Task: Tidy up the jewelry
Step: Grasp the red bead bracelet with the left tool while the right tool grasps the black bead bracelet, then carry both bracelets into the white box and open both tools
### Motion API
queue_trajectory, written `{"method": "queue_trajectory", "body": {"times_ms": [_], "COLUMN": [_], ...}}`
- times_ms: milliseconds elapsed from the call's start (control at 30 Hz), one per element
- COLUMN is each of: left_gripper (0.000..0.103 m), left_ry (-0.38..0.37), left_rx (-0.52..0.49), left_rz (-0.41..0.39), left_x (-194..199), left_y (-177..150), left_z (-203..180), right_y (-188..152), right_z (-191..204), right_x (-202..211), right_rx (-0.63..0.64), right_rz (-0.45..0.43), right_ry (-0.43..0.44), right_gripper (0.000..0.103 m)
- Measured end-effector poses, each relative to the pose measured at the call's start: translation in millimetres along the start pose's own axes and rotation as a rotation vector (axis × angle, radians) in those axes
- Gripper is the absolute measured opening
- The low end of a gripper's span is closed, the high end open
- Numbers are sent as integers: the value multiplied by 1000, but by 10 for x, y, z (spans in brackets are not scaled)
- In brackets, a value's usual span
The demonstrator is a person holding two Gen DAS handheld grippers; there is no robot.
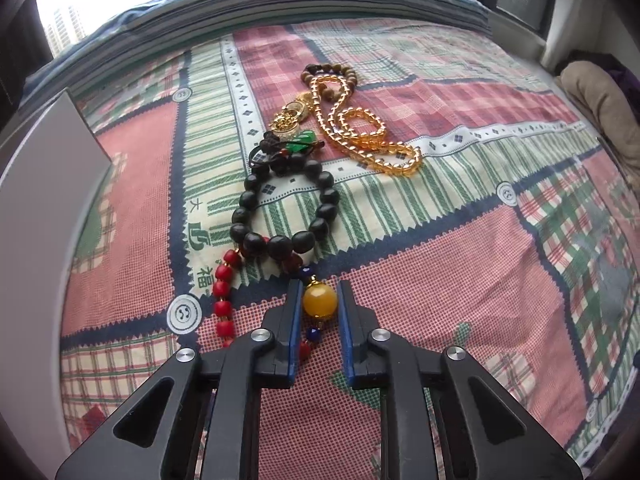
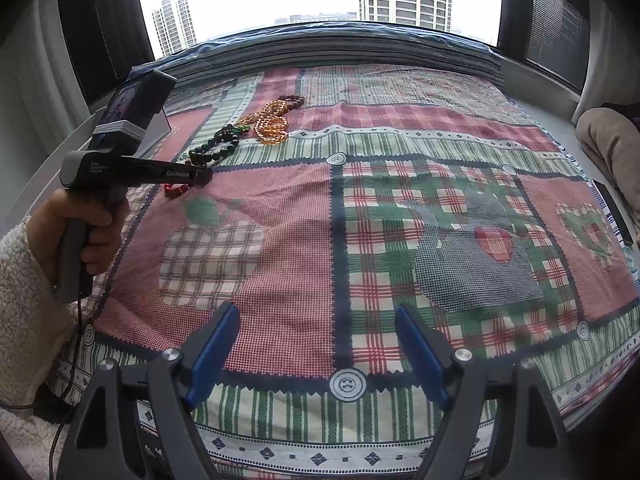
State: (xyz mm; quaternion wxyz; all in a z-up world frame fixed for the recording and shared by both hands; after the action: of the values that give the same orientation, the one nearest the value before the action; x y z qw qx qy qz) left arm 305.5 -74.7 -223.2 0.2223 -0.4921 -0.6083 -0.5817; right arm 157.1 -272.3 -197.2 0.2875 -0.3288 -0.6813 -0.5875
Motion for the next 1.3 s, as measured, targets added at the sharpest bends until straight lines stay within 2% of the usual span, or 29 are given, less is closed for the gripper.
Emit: {"method": "queue_trajectory", "body": {"times_ms": [133, 367, 400, 467, 567, 600, 700, 733, 767, 833, 933, 1033, 1133, 1200, 1300], "left_gripper": [15, 15, 15, 15, 15, 15, 15, 15, 15, 15, 15, 15, 15, 15, 15], "left_ry": [-55, -139, -154, -183, -226, -239, -255, -249, -241, -231, -218, -206, -203, -204, -209], "left_rx": [66, 122, 133, 162, 214, 233, 275, 284, 292, 317, 349, 363, 365, 371, 383], "left_rz": [-26, -81, -85, -93, -109, -114, -130, -135, -140, -149, -166, -179, -183, -185, -193], "left_x": [232, 825, 890, 997, 1148, 1192, 1319, 1354, 1399, 1471, 1574, 1654, 1687, 1705, 1778], "left_y": [-91, -348, -394, -477, -605, -644, -744, -766, -796, -847, -906, -947, -978, -1005, -1040], "left_z": [40, 92, 97, 119, 159, 180, 247, 272, 307, 380, 488, 564, 600, 609, 620], "right_y": [17, 21, 72, 222, 509, 645, 1114, 1268, 1401, 1602, 1691, 1653, 1536, 1530, 1506], "right_z": [-49, -6, 45, 182, 479, 588, 971, 1129, 1282, 1586, 1937, 2136, 2272, 2296, 2276], "right_x": [25, -45, -27, 4, -23, -60, -275, -375, -489, -787, -1207, -1417, -1515, -1508, -1340], "right_rx": [-14, -37, -31, -31, -35, -27, 110, 178, 245, 348, 418, 502, 570, 605, 533], "right_rz": [-5, 57, 63, 95, 201, 217, 166, 136, 109, 104, 182, 198, 223, 191, 220], "right_ry": [3, 67, 97, 209, 401, 441, 420, 402, 388, 375, 391, 358, 327, 274, 313], "right_gripper": [81, 81, 81, 81, 81, 81, 81, 76, 60, 42, 34, 33, 31, 11, 12]}}
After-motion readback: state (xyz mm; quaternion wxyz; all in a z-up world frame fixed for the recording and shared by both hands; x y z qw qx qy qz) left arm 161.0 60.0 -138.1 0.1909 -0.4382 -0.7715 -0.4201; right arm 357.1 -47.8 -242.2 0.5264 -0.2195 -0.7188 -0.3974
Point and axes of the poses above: each gripper's, at about its wrist camera, not at the fingertips, and x roughly against the way its jaws point, z to its left, y to its top, the point moved 9 cm from there along -x, roughly the way its jaws point, and after that the axes turned 13 degrees about -y, right-handed, at the moved point
